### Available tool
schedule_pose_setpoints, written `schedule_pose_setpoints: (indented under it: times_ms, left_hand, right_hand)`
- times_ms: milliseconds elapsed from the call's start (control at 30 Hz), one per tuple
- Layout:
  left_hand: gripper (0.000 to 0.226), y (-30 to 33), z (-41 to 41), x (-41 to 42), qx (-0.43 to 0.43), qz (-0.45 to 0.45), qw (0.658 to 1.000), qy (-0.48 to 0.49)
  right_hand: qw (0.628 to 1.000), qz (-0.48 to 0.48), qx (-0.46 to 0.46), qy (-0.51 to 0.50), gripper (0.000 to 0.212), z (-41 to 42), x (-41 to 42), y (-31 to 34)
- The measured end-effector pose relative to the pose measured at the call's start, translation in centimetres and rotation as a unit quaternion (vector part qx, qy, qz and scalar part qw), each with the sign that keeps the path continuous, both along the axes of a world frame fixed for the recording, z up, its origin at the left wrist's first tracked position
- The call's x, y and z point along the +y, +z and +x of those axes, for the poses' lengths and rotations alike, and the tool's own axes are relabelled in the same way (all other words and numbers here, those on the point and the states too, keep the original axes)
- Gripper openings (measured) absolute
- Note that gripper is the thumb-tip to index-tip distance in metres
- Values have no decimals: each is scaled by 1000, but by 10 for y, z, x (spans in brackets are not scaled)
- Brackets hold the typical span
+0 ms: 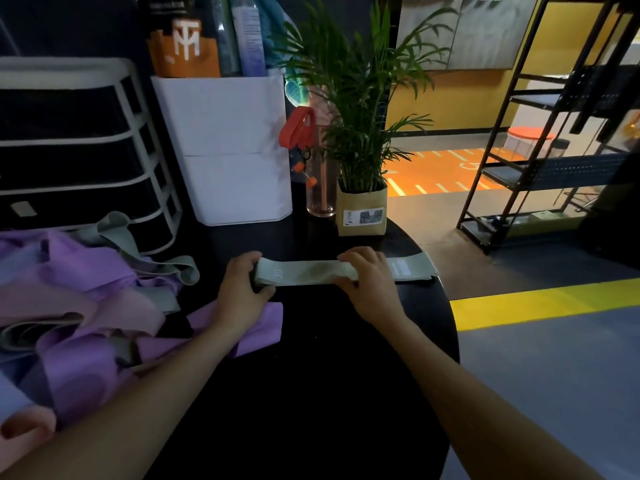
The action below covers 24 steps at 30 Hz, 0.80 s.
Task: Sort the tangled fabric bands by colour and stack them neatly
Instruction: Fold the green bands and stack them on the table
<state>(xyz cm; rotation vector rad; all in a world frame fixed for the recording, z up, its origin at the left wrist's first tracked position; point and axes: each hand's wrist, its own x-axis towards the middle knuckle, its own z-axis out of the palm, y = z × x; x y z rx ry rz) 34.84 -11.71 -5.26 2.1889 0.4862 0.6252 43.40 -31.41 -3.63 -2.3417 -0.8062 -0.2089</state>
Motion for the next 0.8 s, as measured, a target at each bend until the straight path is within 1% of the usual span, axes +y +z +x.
schedule_pose_setpoints:
  times_ms: [133, 300, 467, 800]
  left_hand:
    - [54, -4, -2, -4, -9, 31, 999, 3]
    - [44, -4, 0, -6, -8, 29, 999, 27]
    - [40, -5, -1, -7, -37, 23, 998, 50]
    - [40, -5, 0, -8, -34, 25, 998, 52]
  right_hand:
    - [998, -68, -11, 1, 40, 2, 4, -8]
    - [995, -100, -14, 4, 35, 2, 3, -7]
    - [995, -99, -24, 20, 30, 2, 3, -8]
    - [995, -98, -26, 24, 29, 0, 2, -7]
